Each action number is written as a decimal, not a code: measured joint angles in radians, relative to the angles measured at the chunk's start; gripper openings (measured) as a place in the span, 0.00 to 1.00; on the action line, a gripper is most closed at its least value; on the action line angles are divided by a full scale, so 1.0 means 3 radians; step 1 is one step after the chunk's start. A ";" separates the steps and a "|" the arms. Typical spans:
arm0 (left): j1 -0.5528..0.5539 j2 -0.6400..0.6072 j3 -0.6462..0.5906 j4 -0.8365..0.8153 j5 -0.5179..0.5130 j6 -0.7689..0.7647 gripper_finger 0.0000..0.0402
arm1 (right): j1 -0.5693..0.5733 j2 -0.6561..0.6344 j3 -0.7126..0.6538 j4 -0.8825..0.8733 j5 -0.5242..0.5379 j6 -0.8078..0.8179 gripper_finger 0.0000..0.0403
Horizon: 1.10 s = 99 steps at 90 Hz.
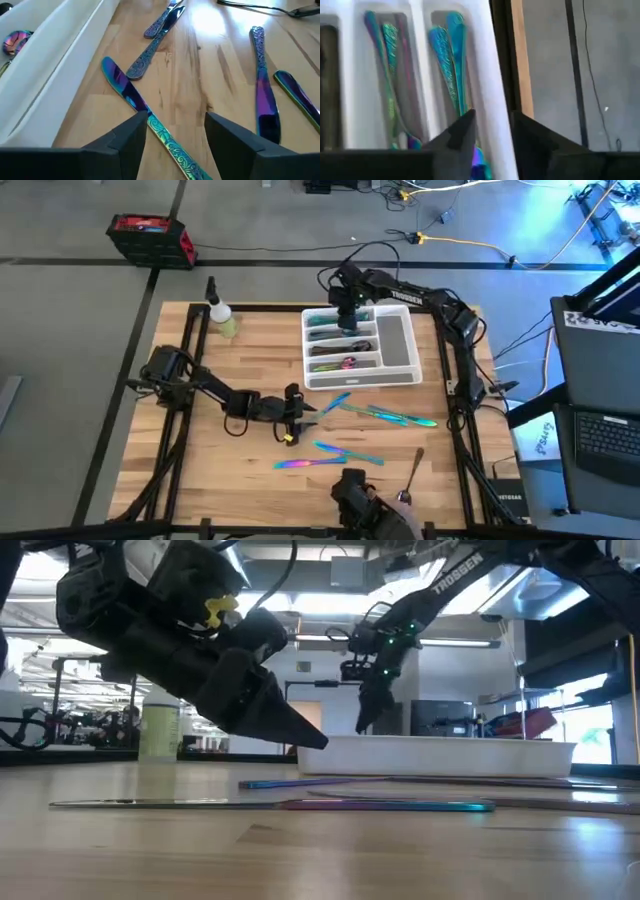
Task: Sort silverware
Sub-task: Put the black spoon on the white silverware tray
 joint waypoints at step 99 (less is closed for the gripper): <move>-0.0292 0.0000 0.0000 -0.0053 0.0000 -0.0241 0.46 | 0.4851 -0.2914 -0.3166 0.1135 0.1261 0.6189 0.30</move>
